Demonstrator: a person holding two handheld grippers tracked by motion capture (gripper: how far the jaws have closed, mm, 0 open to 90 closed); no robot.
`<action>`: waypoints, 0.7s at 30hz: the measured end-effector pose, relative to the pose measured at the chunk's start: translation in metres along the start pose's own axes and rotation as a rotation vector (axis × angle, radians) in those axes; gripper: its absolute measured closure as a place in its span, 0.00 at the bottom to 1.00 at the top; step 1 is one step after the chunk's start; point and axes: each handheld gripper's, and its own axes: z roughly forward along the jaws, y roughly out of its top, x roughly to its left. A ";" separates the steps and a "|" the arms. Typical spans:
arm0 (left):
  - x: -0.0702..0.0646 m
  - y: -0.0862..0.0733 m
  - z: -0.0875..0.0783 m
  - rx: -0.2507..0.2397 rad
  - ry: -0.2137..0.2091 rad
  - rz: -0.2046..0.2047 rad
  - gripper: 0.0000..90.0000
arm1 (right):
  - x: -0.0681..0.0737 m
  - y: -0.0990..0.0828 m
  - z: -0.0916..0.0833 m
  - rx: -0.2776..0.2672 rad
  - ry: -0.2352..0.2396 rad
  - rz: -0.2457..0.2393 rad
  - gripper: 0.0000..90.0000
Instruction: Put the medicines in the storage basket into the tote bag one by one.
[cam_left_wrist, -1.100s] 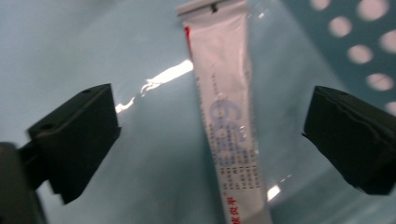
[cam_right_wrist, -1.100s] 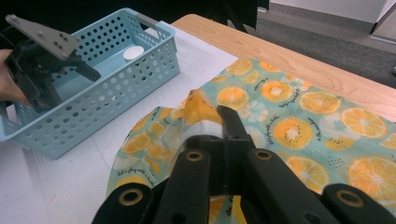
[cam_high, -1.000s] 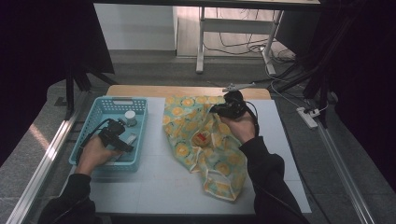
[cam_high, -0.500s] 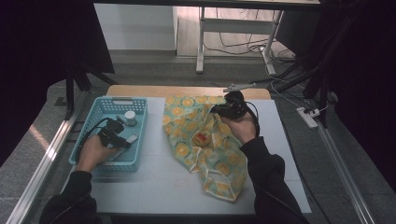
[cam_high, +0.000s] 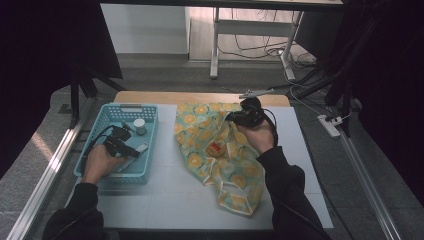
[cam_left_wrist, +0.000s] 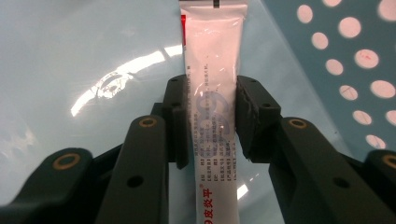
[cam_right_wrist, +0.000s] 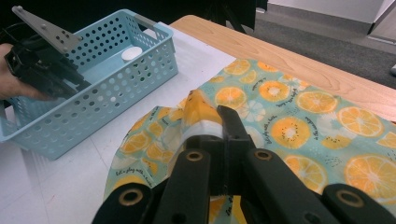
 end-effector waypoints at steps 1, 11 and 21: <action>0.000 0.000 -0.001 -0.005 0.001 -0.002 0.76 | 0.000 0.000 0.000 0.000 -0.001 0.000 1.00; -0.001 0.000 -0.002 -0.015 0.030 -0.002 0.76 | 0.000 0.001 0.000 -0.003 -0.001 0.000 1.00; 0.001 0.001 -0.014 -0.090 0.037 -0.001 0.76 | 0.000 0.000 0.001 -0.003 -0.001 -0.001 1.00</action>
